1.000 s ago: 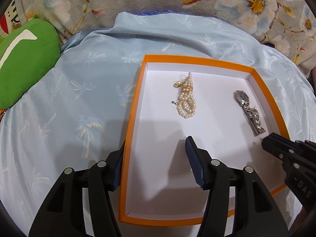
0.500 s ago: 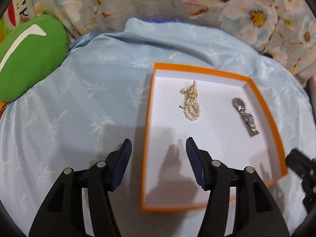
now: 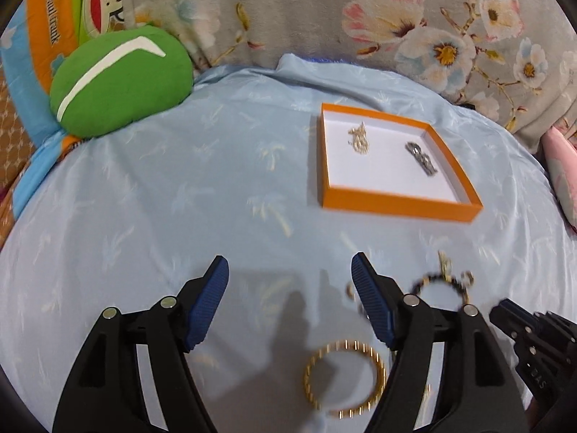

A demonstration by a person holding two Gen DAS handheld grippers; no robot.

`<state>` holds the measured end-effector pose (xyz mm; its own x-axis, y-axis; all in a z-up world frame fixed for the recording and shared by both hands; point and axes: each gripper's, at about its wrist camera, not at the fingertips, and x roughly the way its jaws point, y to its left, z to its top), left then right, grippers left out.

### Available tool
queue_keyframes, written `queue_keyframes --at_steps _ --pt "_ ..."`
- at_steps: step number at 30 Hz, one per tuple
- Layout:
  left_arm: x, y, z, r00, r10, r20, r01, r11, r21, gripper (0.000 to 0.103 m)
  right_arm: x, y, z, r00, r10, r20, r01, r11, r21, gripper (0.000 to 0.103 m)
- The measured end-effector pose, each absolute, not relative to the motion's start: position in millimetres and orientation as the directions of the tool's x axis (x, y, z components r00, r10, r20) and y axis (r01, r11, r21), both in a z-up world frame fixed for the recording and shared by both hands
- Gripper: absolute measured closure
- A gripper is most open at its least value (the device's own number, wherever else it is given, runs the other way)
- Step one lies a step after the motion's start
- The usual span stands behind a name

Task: Organize jewelry
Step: 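Lower the left tool onto the gold cuff bracelet and close on it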

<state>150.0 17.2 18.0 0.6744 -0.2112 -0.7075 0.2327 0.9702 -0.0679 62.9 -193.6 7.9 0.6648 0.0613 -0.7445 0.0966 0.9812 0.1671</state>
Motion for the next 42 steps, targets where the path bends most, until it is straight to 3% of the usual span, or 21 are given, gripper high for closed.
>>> queue_keyframes --at_steps 6,12,25,31,37,39,42 --pt "118.2 28.5 -4.0 0.63 -0.228 -0.743 0.233 0.967 -0.1 0.034 47.8 -178.4 0.4 0.664 0.053 -0.746 0.099 0.982 0.158 0.091" --pt "89.4 22.9 -6.1 0.659 -0.233 -0.715 0.283 0.958 -0.051 0.011 39.3 -178.7 -0.6 0.671 0.046 -0.74 0.116 0.979 0.166 0.091" --pt "96.2 -4.5 -22.6 0.607 -0.198 -0.769 0.351 0.936 0.036 0.012 38.1 -181.8 -3.7 0.664 0.041 -0.746 0.133 0.976 0.172 0.09" --pt "99.4 -3.6 -24.7 0.597 -0.195 -0.778 0.342 0.939 0.027 0.014 38.1 -181.9 -3.6 0.664 0.042 -0.746 0.135 0.975 0.175 0.089" --pt "96.5 -5.6 -21.9 0.609 -0.215 -0.764 0.359 0.933 0.024 0.034 38.9 -181.3 -3.5 0.664 0.048 -0.746 0.132 0.975 0.18 0.089" --pt "96.3 -4.6 -20.8 0.611 -0.224 -0.759 0.361 0.932 0.016 0.045 39.6 -180.5 -3.1 0.665 0.048 -0.745 0.131 0.975 0.18 0.087" --pt "96.8 -2.5 -19.5 0.61 -0.24 -0.755 0.363 0.932 -0.003 0.048 40.3 -177.8 -2.3 0.669 0.045 -0.742 0.129 0.976 0.176 0.084"
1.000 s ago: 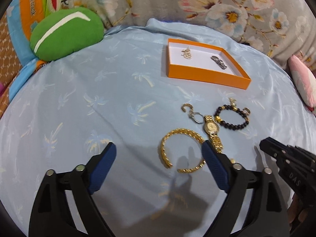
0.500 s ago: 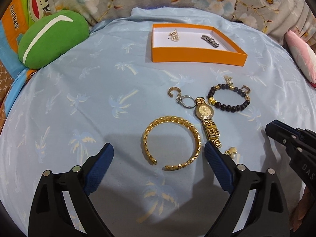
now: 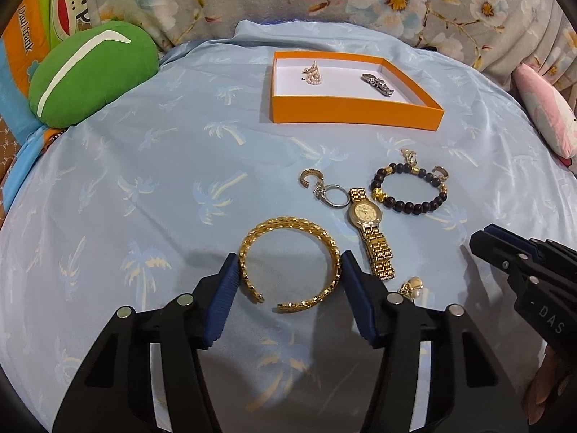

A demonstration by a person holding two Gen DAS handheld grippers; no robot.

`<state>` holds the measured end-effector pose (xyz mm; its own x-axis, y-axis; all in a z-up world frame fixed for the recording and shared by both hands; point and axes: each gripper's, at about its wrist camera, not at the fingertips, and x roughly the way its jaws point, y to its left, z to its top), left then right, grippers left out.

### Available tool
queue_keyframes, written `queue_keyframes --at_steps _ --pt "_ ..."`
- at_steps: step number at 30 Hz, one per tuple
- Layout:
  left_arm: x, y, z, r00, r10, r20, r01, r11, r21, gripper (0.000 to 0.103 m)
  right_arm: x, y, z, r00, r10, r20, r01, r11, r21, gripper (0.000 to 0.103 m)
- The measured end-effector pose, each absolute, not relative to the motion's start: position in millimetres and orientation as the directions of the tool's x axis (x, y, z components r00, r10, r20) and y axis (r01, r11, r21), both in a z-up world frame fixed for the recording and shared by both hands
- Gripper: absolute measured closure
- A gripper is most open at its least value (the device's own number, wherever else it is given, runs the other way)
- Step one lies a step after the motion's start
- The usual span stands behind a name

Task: Organize jewelry
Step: 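Lower the left tool onto the gold cuff bracelet and close on it, then grasp the gold watch with the right tool while the left tool holds the cuff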

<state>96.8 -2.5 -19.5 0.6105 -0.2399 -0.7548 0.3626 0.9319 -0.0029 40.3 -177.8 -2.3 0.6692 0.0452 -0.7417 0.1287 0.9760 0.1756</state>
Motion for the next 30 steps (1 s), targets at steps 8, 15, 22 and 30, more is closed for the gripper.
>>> queue_keyframes --at_steps 8,15,22,30 --pt "97.4 3.2 -16.7 0.6 -0.28 -0.749 0.367 0.929 -0.053 0.048 41.6 -176.3 -2.3 0.669 0.047 -0.742 0.127 0.976 0.177 0.084" --pt "92.7 22.3 -4.8 0.644 -0.247 -0.724 0.319 0.947 -0.038 0.048 49.5 -153.4 7.0 0.681 0.098 -0.726 0.074 0.977 0.202 0.079" --pt "98.8 44.0 -9.7 0.657 -0.197 -0.728 0.259 0.966 -0.028 0.048 69.3 -120.0 6.3 0.677 0.096 -0.729 0.064 0.98 0.189 0.067" --pt "101.5 52.5 -11.5 0.658 -0.207 -0.724 0.252 0.967 -0.048 0.048 89.7 -108.1 -3.0 0.651 0.077 -0.756 0.099 0.978 0.184 0.067"
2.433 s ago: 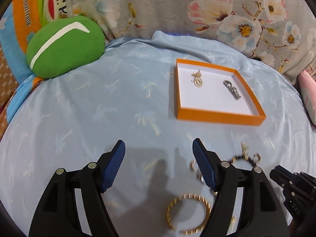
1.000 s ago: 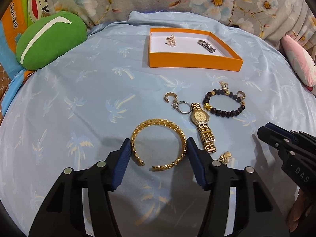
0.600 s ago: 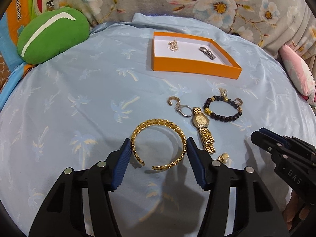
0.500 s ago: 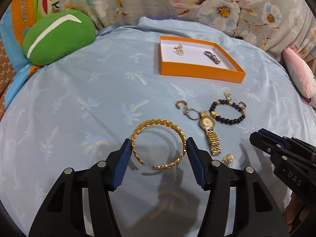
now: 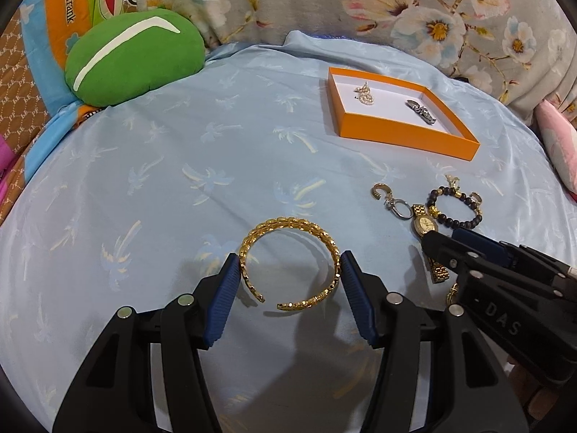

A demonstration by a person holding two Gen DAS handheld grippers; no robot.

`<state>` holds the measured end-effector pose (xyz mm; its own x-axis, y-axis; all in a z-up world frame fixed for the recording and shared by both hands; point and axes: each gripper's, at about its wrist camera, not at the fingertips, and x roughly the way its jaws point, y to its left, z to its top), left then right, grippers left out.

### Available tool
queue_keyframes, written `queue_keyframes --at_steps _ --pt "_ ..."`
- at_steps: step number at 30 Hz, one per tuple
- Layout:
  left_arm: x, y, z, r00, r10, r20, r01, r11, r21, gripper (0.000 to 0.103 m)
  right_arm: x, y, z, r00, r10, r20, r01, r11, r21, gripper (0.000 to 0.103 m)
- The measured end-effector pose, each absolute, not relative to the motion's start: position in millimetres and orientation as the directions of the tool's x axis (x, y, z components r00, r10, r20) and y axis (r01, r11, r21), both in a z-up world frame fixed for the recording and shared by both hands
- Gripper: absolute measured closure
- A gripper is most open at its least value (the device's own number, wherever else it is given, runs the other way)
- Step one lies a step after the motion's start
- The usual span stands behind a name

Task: Organize jewelry
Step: 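Grasp the gold watch with the right tool while the left tool holds the cuff, then carry gold cuff and gold watch into the orange box while both tools release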

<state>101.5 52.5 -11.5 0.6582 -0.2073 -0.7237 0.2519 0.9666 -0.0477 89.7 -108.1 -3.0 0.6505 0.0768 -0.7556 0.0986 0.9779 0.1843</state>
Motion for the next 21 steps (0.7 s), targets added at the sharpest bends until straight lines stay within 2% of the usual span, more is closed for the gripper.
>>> queue_keyframes --at_steps 6,9,11,21 --pt "102.5 53.2 -11.7 0.655 -0.22 -0.723 0.254 0.965 -0.063 0.048 97.7 -95.8 -3.6 0.643 0.006 -0.766 0.107 0.989 0.098 0.068" --pt "102.5 52.8 -11.8 0.654 -0.222 -0.723 0.257 0.964 -0.064 0.048 99.2 -91.2 -3.4 0.639 -0.014 -0.769 0.1 0.993 0.065 0.08" --pt "102.1 52.5 -11.7 0.655 -0.22 -0.723 0.256 0.965 -0.062 0.048 98.5 -91.8 -3.2 0.639 -0.013 -0.769 0.094 0.994 0.062 0.081" --pt "98.8 49.2 -9.3 0.669 -0.219 -0.71 0.259 0.964 -0.053 0.048 61.0 -129.9 5.5 0.7 0.052 -0.712 0.107 0.978 0.177 0.082"
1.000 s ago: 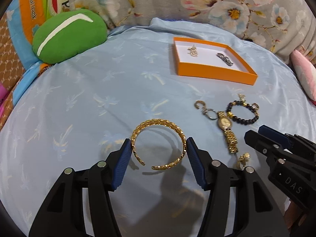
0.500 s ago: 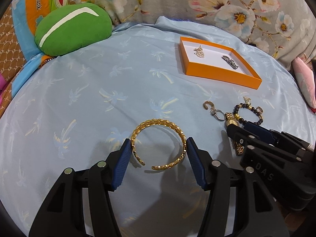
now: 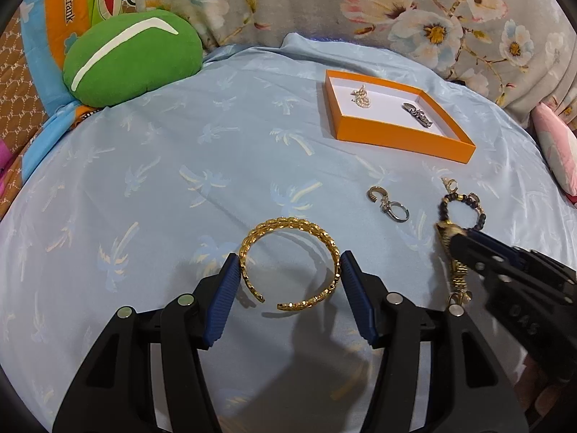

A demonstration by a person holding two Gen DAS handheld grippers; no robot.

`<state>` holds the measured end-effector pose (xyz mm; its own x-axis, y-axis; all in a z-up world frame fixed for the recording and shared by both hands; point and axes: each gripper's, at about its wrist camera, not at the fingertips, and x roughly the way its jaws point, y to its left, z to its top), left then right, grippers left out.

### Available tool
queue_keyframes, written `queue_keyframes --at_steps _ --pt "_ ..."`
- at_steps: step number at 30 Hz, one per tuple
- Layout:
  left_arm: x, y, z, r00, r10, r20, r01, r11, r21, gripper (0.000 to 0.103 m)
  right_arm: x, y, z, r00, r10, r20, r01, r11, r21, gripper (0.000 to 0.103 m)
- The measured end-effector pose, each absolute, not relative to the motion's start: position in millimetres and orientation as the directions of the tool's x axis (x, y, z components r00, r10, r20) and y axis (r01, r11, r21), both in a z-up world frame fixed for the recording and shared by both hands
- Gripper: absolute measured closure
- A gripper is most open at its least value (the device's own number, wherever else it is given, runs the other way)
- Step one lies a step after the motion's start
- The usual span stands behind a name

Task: Organize jewelry
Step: 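Carry gold cuff and gold watch into the orange box while both tools release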

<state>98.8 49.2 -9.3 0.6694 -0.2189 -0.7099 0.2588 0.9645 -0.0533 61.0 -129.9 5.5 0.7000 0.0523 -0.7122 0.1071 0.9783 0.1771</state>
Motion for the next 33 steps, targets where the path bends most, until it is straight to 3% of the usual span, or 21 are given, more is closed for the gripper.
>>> queue_keyframes --at_steps 14,26,33 --pt "109.0 23.2 33.2 0.695 -0.285 -0.66 0.311 0.947 -0.082 0.048 32.7 -195.5 50.2 0.811 -0.025 -0.584 0.162 0.969 0.184 0.082" --pt "208.3 -44.9 89.7 0.772 -0.283 -0.569 0.337 0.941 -0.011 0.048 150.0 -234.8 81.5 0.845 0.023 -0.534 0.099 0.975 0.199 0.082" --pt "273.0 -89.7 66.1 0.739 -0.28 -0.613 0.35 0.937 -0.005 0.048 216.3 -237.2 57.4 0.819 0.055 -0.571 0.078 0.976 0.205 0.082"
